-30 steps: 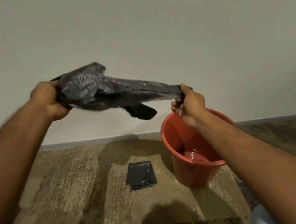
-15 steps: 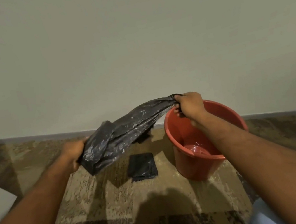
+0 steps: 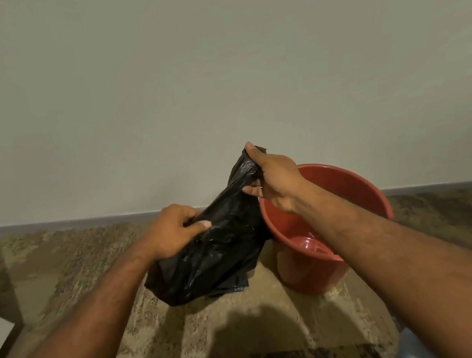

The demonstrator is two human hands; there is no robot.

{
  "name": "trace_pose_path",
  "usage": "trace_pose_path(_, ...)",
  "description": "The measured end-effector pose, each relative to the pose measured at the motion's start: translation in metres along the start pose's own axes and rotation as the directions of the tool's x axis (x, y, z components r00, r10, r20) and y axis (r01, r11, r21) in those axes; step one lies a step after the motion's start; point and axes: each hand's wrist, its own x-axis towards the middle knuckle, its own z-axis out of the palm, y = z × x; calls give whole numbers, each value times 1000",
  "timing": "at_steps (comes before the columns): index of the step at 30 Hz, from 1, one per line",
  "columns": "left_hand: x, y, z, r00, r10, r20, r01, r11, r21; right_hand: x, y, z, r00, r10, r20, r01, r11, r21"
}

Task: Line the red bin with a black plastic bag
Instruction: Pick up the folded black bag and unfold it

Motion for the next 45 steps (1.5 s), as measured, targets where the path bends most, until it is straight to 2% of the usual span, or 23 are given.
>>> trace_pose_path(2,1,-2,-9,994,-34,-100,31,999,-25,1,-1,-4,999,-10,-49,10,1000,2)
trace_pose_path(5,-1,5,-25,988,-102,-118,62,952,-300,2,-5,-9,991,-29,-134,28,1000,-5)
trace_pose_path(7,-5,8,-37,990,-143,20,133,849,-510,3,-6,-11,983,-7,-183,15,999,45)
trace_pose_path(10,-13,11,-50,945,-155,287,309,706,-637,5,-8,-12,975,40,-219,12,973,231)
trace_pose_path(12,-17,20,-51,934,-138,329,338,635,-695,4,-8,-11,986,2,-168,51,950,309)
trace_pose_path(13,-16,26,-50,948,-162,276,315,616,-722,4,-6,-10,990,-25,-136,62,960,274)
trace_pose_path(15,-10,41,-46,963,-265,44,217,671,-709,0,-6,-2,987,-76,-138,72,997,-34)
trace_pose_path(17,0,51,-39,916,-344,-205,125,732,-670,-5,-3,7,978,-165,-124,116,937,-330)
trace_pose_path(18,3,56,-34,890,-356,-285,80,737,-671,-11,-3,13,987,-145,-64,110,918,-380)
trace_pose_path(19,5,61,-29,878,-349,-326,47,741,-669,-18,-3,20,998,-67,8,64,918,-392)
trace_pose_path(22,7,77,-7,910,-273,-313,15,775,-632,-27,8,37,966,173,193,-105,943,-316)
trace_pose_path(26,14,77,12,898,-192,-397,9,909,-418,-17,21,40,964,187,190,-161,977,-142)
trace_pose_path(29,12,76,17,920,-137,-366,19,951,-308,-11,21,32,978,168,121,-144,973,-183)
trace_pose_path(34,8,66,4,953,-229,-200,111,875,-472,-6,17,21,980,167,111,-153,981,-120)
trace_pose_path(38,8,55,-12,961,-276,-28,197,750,-632,-2,16,13,981,147,125,-129,982,-141)
trace_pose_path(41,11,47,-16,950,-313,-21,222,719,-659,0,17,9,979,158,130,-131,973,-191)
trace_pose_path(45,17,39,-23,906,-406,-117,197,652,-733,5,18,3,971,178,162,-138,963,-232)
